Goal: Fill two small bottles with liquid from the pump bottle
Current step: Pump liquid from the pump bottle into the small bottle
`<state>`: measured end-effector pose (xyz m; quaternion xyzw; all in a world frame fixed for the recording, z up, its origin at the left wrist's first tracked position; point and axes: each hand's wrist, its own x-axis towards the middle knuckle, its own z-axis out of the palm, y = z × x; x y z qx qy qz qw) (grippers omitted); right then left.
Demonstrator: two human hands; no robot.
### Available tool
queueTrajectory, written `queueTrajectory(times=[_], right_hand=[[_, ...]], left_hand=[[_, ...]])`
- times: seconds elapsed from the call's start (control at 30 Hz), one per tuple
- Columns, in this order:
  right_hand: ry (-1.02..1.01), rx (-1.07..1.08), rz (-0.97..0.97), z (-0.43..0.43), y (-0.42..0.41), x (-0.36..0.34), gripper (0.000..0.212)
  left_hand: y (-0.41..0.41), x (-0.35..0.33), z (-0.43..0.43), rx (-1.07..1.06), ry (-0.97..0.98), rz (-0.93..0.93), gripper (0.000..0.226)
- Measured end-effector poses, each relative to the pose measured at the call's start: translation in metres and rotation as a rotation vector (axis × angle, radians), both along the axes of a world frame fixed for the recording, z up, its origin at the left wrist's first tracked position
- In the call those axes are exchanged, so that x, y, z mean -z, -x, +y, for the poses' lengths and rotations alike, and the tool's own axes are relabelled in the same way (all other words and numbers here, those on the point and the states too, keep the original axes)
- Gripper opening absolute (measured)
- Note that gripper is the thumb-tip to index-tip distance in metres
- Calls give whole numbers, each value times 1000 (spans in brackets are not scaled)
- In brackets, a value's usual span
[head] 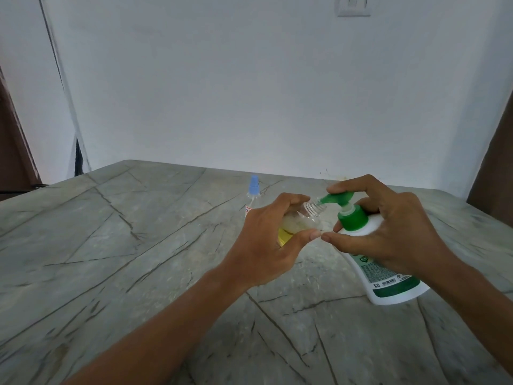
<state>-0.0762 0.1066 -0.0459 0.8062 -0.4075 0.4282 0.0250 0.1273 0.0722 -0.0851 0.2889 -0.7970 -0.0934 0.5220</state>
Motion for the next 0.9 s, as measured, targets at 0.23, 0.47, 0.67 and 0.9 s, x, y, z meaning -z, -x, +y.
queueTrajectory(times=[0.23, 0.47, 0.67, 0.9], right_hand=[[-2, 3, -5, -1, 0, 1, 54], [11, -5, 71, 1, -1, 1, 71], [-3, -27, 34, 1, -1, 1, 63], [-18, -39, -5, 3, 0, -1, 53]], left_hand=[[1, 0, 0, 4, -8, -21, 46], [-1, -2, -1, -2, -6, -1, 47], [0, -1, 0, 5, -4, 2, 49], [-1, 1, 2, 8, 7, 1, 48]])
